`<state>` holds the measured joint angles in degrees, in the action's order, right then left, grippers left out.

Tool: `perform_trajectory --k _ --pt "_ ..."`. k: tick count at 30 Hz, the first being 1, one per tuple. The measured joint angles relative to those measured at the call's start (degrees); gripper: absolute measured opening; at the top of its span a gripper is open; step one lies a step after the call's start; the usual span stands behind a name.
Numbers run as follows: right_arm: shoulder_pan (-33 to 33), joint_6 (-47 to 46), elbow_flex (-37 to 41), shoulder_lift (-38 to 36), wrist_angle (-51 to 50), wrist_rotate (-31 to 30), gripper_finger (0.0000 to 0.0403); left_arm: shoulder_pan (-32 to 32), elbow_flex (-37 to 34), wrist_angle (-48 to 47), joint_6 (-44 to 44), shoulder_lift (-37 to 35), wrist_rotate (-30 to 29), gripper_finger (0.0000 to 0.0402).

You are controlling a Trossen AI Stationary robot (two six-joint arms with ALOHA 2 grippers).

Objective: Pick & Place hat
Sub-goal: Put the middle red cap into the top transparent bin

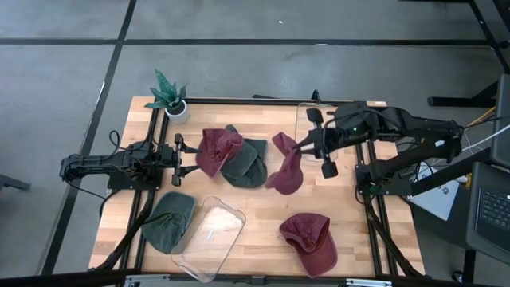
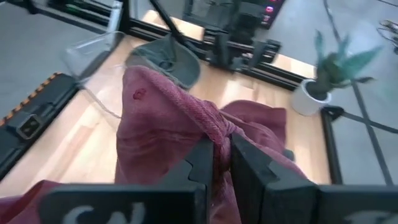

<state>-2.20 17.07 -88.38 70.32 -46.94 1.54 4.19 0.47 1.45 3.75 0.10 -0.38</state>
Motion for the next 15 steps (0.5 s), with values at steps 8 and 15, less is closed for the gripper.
perform_trajectory --k 8,15 --pt "7.2 -0.3 0.0 -0.6 -1.0 0.0 0.0043 0.0 0.0 0.0 0.0 0.0 0.0 0.0245" --pt "13.6 -1.2 0.0 -0.8 -1.1 0.0 0.0043 0.0 0.0 0.0 0.0 0.0 0.0 0.0245"
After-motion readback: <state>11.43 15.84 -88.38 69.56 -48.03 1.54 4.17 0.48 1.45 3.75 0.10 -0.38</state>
